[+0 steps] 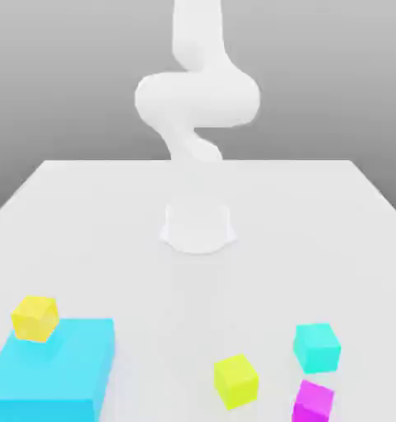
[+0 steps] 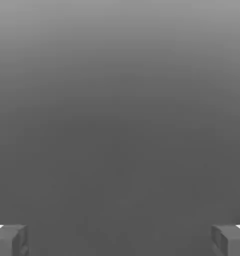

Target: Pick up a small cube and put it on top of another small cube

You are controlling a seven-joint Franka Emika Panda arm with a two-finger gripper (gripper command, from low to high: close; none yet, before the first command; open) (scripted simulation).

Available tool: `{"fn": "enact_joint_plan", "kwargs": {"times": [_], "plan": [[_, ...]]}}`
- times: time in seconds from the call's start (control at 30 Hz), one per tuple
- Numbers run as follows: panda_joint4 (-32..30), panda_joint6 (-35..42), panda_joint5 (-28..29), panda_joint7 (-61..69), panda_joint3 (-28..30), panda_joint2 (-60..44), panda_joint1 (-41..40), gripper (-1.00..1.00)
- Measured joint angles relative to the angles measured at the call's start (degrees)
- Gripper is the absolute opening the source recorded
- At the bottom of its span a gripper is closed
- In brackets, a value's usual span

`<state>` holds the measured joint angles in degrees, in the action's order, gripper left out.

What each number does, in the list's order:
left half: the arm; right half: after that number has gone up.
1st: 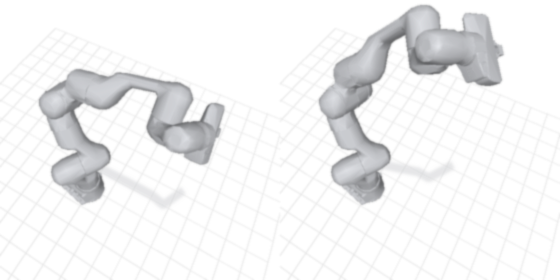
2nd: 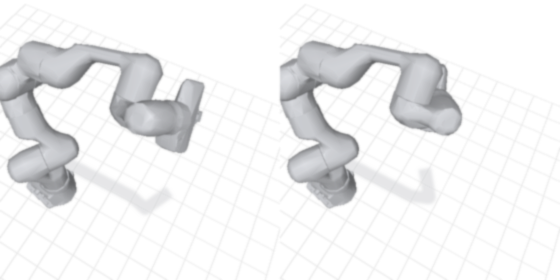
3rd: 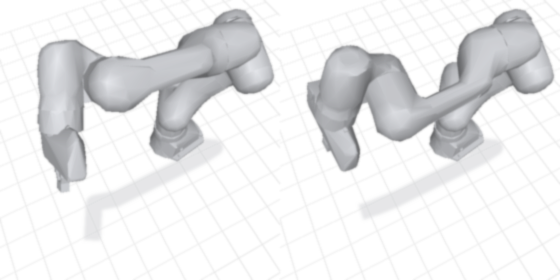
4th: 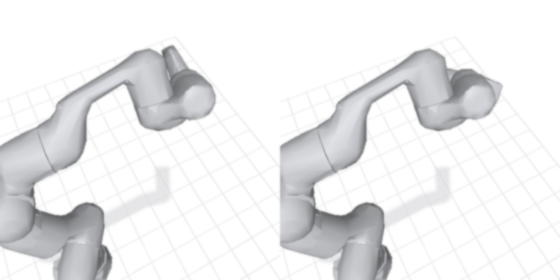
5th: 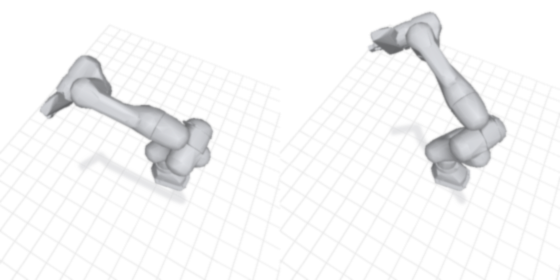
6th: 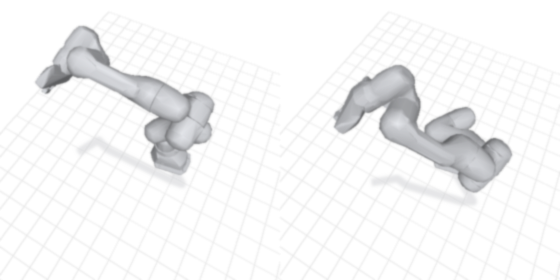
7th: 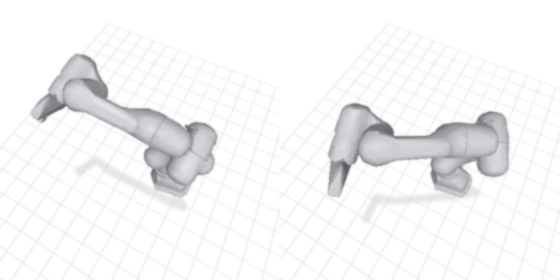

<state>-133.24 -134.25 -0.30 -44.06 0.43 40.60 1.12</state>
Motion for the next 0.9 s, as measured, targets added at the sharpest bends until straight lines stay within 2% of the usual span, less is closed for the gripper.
{"fn": "enact_joint_plan", "kwargs": {"times": [0.53, 0.8, 0.9], "plan": [[-9.38, -15.82, -2.00, 11.48, 0.82, -33.60, 5.43, 0.00], [-13.85, -23.80, -0.40, 15.19, 0.23, -50.17, 6.75, 0.00], [-13.35, -28.31, -0.17, 15.49, 0.17, -56.39, 6.81, 0.00]]}}
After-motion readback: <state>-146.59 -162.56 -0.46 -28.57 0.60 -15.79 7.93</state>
